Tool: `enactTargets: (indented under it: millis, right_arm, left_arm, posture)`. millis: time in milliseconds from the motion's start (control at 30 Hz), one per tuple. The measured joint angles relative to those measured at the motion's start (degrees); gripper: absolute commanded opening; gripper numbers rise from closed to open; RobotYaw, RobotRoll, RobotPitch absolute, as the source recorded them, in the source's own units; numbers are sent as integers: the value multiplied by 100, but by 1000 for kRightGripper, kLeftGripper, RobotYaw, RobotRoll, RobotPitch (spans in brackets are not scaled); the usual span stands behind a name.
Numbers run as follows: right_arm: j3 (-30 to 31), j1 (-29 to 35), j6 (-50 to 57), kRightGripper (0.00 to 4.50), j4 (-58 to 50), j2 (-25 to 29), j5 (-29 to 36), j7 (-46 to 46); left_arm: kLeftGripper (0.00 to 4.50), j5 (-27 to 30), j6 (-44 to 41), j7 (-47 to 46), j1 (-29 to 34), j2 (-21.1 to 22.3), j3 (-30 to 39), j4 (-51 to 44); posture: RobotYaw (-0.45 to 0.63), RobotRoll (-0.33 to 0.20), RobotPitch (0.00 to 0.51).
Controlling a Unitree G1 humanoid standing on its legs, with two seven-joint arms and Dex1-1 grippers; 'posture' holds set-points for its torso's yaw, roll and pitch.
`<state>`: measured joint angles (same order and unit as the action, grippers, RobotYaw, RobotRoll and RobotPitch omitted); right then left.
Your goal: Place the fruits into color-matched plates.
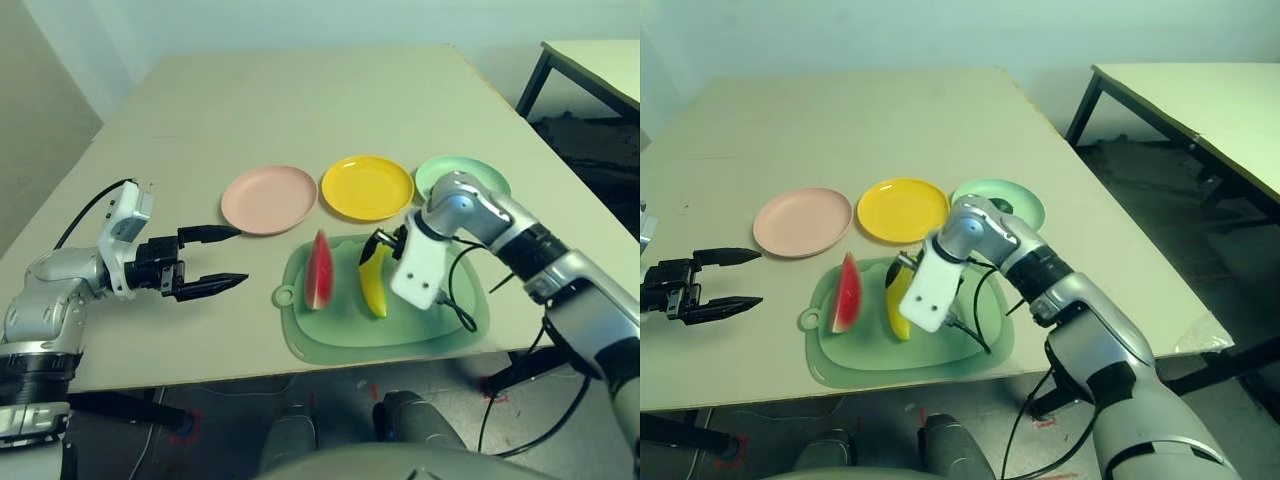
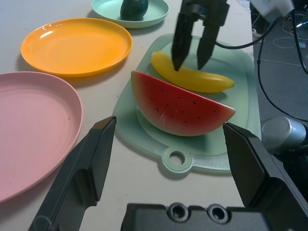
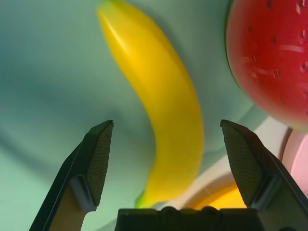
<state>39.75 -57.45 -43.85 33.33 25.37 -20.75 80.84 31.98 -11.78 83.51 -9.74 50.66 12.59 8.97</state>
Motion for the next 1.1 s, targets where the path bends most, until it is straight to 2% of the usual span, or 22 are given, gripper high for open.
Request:
enactTargets:
  millis: [267,367,567,900,1100]
  right_arm:
    - [92,4,101,4482,98,-44,-136,64]
    - [93,46,193,3861,30,-21,-118,148]
    - [93,177,233,1697,-64,109,-24,289]
    - [84,158,258,1676,7,237,105,369]
    - [-308,-1064,506,1676,1387,36,197,-24]
  left_arm:
    - [4500,1,18,-87,17,-19,18,-15]
    - [4500,3,36,-105,27,-19,60,-29]
    - [4500,35,42,-161,43,-43,91,-61]
    - [4500,32,35,-181,-24,-57,91,-38]
    - [4500,221,-326,-625,-330,-251,200,5]
  posture:
    - [-48,0,49]
    - [-46,0,49]
    - [-60,0,50]
    - [-65,0,48]
    - [-67,0,47]
